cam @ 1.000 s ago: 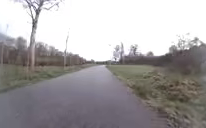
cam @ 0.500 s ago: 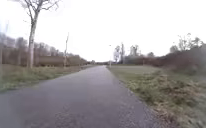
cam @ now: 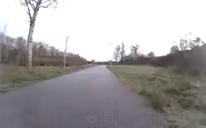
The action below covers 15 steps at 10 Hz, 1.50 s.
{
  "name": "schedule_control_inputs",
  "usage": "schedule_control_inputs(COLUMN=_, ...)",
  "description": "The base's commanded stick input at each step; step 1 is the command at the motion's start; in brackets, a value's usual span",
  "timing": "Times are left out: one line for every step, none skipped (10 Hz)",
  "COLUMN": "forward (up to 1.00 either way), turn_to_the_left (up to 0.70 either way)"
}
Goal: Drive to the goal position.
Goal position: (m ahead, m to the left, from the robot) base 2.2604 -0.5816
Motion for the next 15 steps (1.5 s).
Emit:
schedule_control_inputs(forward=0.7, turn_to_the_left=-0.27)
schedule_control_inputs(forward=0.7, turn_to_the_left=-0.27)
schedule_control_inputs(forward=0.7, turn_to_the_left=-0.27)
schedule_control_inputs(forward=0.7, turn_to_the_left=-0.27)
schedule_control_inputs(forward=0.7, turn_to_the_left=-0.2)
schedule_control_inputs(forward=0.7, turn_to_the_left=0.0)
schedule_control_inputs(forward=0.7, turn_to_the_left=0.0)
schedule_control_inputs(forward=0.7, turn_to_the_left=0.0)
schedule_control_inputs(forward=0.7, turn_to_the_left=0.0)
schedule_control_inputs(forward=0.7, turn_to_the_left=0.0)
schedule_control_inputs(forward=0.7, turn_to_the_left=0.0)
schedule_control_inputs(forward=0.7, turn_to_the_left=0.0)
schedule_control_inputs(forward=0.7, turn_to_the_left=0.0)
schedule_control_inputs(forward=0.7, turn_to_the_left=0.0)
schedule_control_inputs(forward=0.7, turn_to_the_left=0.0)
